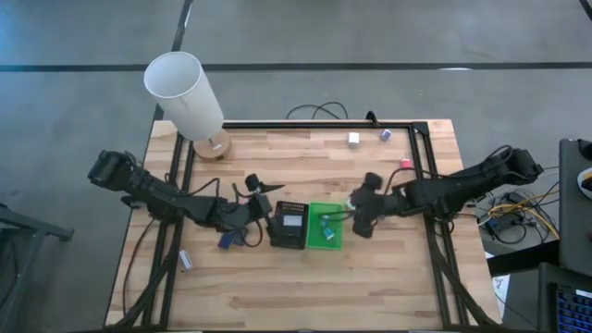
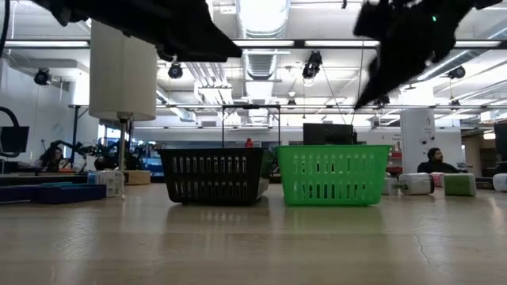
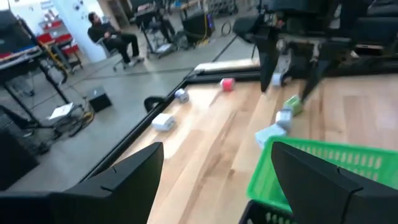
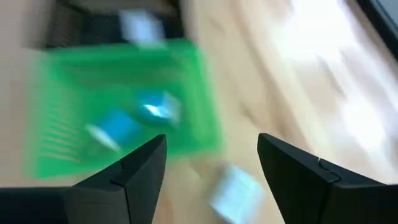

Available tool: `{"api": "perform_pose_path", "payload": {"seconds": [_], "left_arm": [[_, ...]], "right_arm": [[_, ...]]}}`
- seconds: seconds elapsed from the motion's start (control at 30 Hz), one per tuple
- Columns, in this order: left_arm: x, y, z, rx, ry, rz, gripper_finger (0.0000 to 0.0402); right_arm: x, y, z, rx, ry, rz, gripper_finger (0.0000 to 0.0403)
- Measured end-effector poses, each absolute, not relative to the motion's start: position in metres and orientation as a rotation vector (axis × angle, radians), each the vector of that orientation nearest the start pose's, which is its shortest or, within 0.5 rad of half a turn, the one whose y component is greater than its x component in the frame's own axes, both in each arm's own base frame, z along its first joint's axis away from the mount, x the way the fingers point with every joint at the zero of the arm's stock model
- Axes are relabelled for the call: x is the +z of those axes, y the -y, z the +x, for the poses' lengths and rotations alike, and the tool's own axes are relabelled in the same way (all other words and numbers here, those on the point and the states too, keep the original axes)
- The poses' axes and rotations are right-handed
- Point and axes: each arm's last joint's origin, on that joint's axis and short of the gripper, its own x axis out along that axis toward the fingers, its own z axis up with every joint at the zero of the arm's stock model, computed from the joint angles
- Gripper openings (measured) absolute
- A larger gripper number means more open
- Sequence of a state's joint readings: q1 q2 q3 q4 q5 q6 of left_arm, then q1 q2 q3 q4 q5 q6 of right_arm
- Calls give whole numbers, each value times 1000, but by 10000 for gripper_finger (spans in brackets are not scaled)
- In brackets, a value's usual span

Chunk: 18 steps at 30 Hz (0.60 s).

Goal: Pick & Place Office items
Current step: Put the bottom white charger adapter into the green basket

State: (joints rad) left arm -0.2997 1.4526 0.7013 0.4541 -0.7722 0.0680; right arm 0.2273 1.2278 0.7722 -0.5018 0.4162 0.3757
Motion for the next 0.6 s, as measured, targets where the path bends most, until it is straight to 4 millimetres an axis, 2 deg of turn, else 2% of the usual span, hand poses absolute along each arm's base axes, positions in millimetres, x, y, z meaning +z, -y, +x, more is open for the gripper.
{"api": "perform_pose_path", "payload": {"seconds": [0.13, 0.3, 0.5, 0.6], "left_arm": [[231, 65, 295, 469, -329, 274, 303], [259, 60, 304, 482, -464, 330, 303], [297, 53, 307, 552, -532, 328, 303], [309, 52, 308, 595, -510, 323, 303]], "right_arm": [[219, -30, 221, -468, -900, 114, 241], [213, -12, 226, -453, -966, 268, 238], [193, 16, 233, -478, -1096, 430, 237], [180, 27, 237, -515, -1154, 464, 239]]}}
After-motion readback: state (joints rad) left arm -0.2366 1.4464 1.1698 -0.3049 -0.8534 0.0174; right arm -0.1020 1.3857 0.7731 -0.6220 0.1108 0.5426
